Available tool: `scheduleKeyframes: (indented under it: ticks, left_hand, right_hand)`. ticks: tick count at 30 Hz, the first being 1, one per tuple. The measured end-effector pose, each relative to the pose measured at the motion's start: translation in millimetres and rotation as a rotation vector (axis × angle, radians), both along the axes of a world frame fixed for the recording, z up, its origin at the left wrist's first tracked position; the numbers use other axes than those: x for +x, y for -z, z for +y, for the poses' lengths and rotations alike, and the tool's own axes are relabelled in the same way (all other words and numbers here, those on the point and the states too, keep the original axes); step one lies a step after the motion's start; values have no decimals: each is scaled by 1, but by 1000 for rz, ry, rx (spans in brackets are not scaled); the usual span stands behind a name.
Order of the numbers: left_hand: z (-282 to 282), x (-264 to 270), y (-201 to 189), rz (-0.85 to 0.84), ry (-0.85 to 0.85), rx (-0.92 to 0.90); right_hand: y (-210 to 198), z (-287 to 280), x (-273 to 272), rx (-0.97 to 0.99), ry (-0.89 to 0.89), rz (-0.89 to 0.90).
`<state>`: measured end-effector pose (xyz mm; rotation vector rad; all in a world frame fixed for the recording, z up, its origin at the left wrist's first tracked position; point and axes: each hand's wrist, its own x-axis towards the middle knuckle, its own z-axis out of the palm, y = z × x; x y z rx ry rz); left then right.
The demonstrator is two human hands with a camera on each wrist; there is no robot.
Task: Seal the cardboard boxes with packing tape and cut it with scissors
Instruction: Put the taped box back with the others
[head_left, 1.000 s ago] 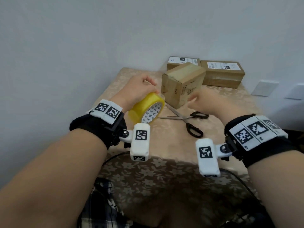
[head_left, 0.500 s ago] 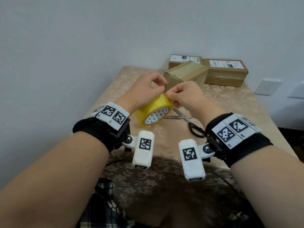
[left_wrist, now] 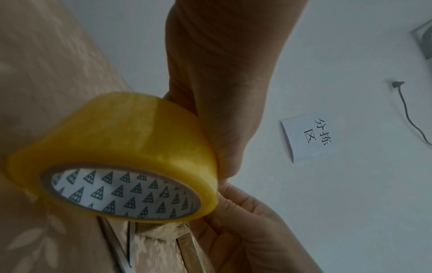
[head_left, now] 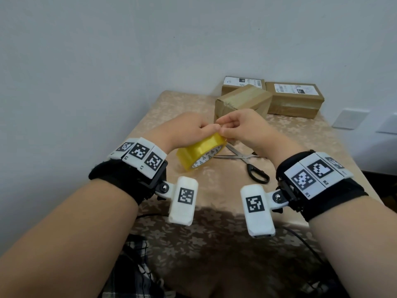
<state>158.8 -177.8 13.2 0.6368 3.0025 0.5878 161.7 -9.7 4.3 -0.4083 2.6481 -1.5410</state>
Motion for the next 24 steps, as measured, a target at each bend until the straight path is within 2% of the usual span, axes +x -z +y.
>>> scheduleKeyframes:
  ticks: [7,13,17,24]
  left_hand:
    - [0,1,3,144,-16,112]
    - [3,-2,10,220,-45,185]
    - [7,-2,15,301,-37,235]
    - [12,-11,27,213,-65,347]
  right_hand:
    - [-5,-3,3,228,109,128]
    - [-6,-5,2,328,161,132]
    - [-4,-5,4,308,163,109]
    - [-5,-7,1,275,191,101]
